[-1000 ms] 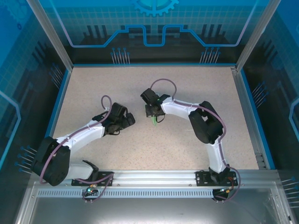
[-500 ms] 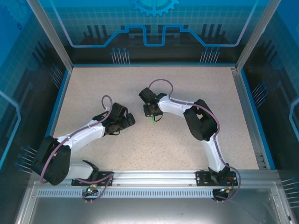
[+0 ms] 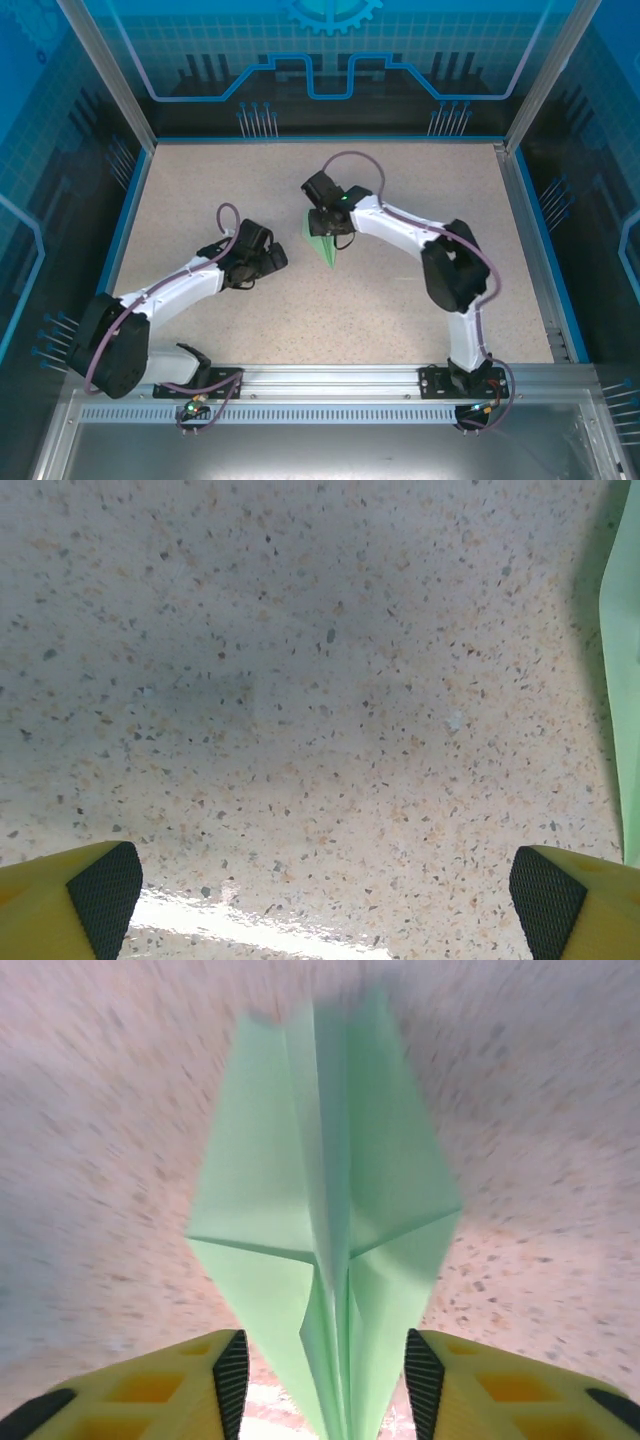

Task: Fold a paper plane with a square sheet of paper (pick it up from the middle)
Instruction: Move the paper plane to the center of the table, then reset both arms

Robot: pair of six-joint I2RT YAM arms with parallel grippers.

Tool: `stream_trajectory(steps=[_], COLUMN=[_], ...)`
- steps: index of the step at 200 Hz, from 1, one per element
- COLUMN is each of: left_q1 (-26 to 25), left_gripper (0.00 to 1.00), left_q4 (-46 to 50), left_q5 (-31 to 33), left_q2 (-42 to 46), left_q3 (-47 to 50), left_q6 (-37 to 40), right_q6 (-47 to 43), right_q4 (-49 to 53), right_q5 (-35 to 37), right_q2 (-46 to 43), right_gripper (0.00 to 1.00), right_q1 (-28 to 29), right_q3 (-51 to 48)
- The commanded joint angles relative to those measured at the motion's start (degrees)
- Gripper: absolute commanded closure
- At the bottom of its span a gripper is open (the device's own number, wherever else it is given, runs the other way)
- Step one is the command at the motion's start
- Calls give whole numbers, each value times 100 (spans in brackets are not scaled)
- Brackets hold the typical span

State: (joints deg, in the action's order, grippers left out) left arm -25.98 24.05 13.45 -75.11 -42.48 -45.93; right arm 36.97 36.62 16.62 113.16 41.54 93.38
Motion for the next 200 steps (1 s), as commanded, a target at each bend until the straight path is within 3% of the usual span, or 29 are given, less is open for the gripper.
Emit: stream_trajectory(steps=[1, 34, 62, 108, 151, 172, 200], left_q1=[66, 91, 220, 737, 1326, 1674, 2217], left_gripper=[1, 2, 2, 2, 1, 2, 2], left_q4=[350, 460, 75, -1136, -2664, -3492, -4502], left_q5=[389, 980, 1506, 2365, 2180, 1900, 941], left_q2=[313, 663, 1035, 1367, 1282, 1204, 1095], left_q3=[-289, -524, -500, 116, 1021, 1492, 2005], left_q6=[216, 743, 1487, 2340, 3338, 3625, 3807], right_q6=[-126, -398, -814, -1156, -1634, -2138, -2629], right_q4=[88, -307, -1252, -1948, -3764, -4492, -5483], right_q5=[462, 1227, 1551, 2047, 1671, 1818, 1618], right_q2=[-845, -1980, -3242, -4430, -5085, -4923, -4433], right_gripper=[39, 19, 1, 0, 1, 1, 1], right_q1=[-63, -293, -862, -2189, -3338, -3442, -3454], right_q3=[-111, -971, -2249, -3794, -5672, -6173, -6584])
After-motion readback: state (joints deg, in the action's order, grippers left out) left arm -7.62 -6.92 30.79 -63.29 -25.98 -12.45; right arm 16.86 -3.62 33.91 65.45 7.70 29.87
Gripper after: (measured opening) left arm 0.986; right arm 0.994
